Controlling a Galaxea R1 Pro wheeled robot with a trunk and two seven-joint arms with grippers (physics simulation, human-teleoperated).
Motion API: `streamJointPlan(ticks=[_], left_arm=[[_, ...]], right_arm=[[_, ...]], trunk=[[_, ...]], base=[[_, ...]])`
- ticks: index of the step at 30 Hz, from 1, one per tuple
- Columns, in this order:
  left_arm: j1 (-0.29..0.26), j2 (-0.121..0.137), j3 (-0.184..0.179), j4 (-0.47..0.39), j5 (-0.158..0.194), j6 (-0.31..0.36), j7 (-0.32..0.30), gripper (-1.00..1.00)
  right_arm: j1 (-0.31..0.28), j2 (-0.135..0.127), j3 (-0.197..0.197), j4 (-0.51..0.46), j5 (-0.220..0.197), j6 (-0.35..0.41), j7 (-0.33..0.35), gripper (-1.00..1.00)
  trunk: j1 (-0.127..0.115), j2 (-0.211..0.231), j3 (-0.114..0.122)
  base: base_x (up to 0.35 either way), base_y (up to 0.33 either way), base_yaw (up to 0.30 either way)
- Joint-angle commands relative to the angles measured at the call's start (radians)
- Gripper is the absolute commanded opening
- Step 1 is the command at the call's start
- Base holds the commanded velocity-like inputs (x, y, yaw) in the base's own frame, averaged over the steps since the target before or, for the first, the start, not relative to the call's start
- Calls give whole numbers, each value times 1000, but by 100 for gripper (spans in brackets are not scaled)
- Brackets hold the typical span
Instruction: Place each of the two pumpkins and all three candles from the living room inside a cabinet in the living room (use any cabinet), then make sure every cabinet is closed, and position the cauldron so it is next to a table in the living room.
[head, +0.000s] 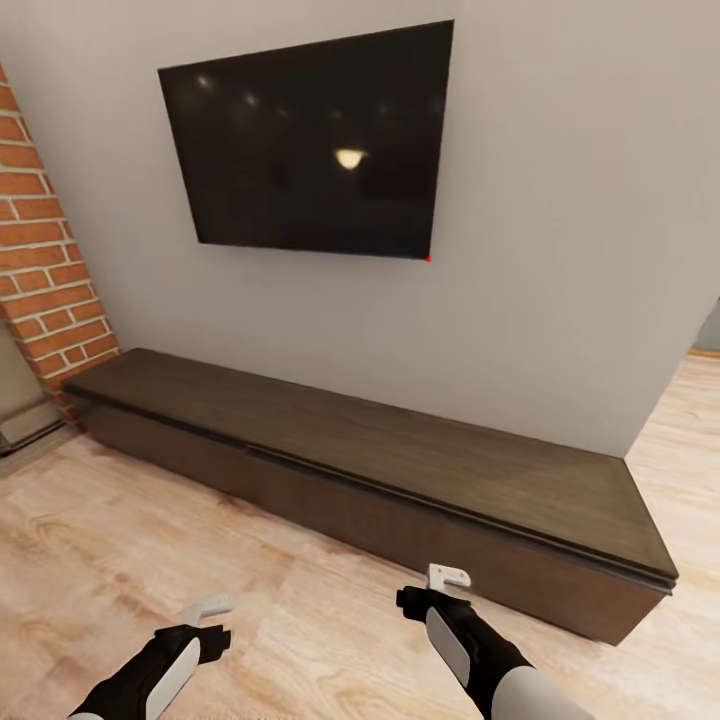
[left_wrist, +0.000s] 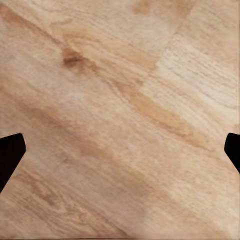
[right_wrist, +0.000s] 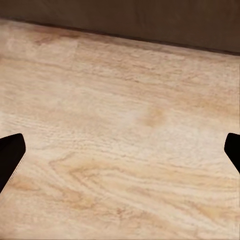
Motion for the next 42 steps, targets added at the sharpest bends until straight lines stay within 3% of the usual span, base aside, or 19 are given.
streamJointPlan(ticks=[1,13,16,18,23,28,34,42], left_arm=[[-1,1,-8,-2,11,3,9,100],[-1,1,-3,19,15,3,9,100],[-1,1,3,38,30,3,9,100],[-1,2,24,44,50,3,9,100],[-1,3,49,48,61,3,9,100],[-1,7,55,49,64,-5,12,100],[-2,7,113,105,62,-19,14,100],[-2,7,125,115,62,-21,15,100]], right_arm=[[0,-1,8,-2,-8,4,-9,100],[0,-1,11,0,-7,5,-9,100],[0,-1,19,9,-6,5,-9,100],[0,-1,40,15,-6,5,-11,100],[0,-1,66,18,-7,5,-12,100],[0,-1,71,19,-7,5,-12,100],[0,-1,71,19,-7,4,-10,100],[0,-1,72,20,-7,-13,-9,100]], trunk=[[-4,7,2],[-50,91,40],[-62,112,49],[-69,126,56],[-88,161,71],[-108,196,87],[-131,238,106],[-161,294,131]], base=[[0,0,290],[0,0,290],[0,0,290],[0,0,290],[0,0,290],[0,0,290],[0,0,290],[0,0,290]])
